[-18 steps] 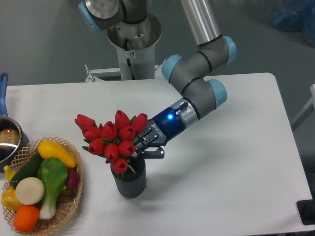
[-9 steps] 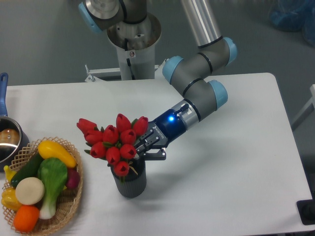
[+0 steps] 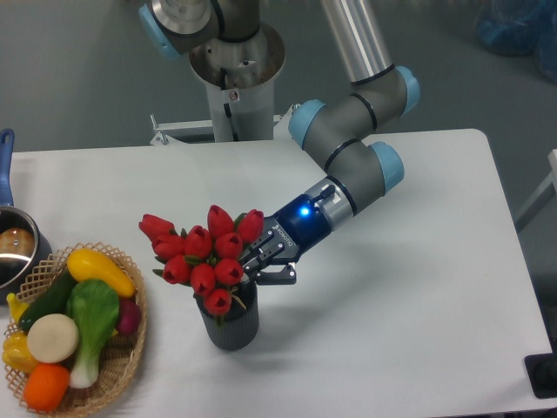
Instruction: Insert the flowers into the vase
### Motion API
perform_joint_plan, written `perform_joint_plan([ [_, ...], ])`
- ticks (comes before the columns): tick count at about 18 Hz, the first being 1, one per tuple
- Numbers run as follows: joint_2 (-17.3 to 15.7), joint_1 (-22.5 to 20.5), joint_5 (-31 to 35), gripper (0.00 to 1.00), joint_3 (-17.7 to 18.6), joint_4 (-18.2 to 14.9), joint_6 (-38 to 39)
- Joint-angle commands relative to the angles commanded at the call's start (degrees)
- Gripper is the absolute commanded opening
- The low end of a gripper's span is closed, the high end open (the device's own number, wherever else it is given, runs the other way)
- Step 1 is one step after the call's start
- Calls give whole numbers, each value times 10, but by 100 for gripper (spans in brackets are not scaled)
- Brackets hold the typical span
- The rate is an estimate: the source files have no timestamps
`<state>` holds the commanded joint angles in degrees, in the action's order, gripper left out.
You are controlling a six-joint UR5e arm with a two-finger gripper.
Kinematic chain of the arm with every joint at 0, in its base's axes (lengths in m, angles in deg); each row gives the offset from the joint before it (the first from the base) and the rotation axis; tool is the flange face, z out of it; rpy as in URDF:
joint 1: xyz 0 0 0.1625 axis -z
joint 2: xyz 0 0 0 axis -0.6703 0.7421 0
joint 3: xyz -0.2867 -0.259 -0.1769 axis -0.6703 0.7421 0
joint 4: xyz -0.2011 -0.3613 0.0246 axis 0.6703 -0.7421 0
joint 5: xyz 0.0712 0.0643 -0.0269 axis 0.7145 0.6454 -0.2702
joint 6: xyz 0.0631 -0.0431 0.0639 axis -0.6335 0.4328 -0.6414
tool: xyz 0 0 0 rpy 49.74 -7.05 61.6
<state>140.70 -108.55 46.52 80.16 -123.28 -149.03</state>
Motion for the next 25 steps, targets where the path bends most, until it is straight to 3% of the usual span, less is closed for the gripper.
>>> perform_joint_plan([
  [1,2,0,0,24,-1,1,-1],
  [7,2,-3,-1,30,7,1,-23],
  [11,1,-6,-1,41,7,2,-25],
  [14,0,-10,-1,44,8,2,-25],
  [18,-3,-18,-3,71,8,3,-35],
  [20,-4,-26,-4,97,8,3,-55],
  [25,-32,-47,5,100,9,3,-72],
])
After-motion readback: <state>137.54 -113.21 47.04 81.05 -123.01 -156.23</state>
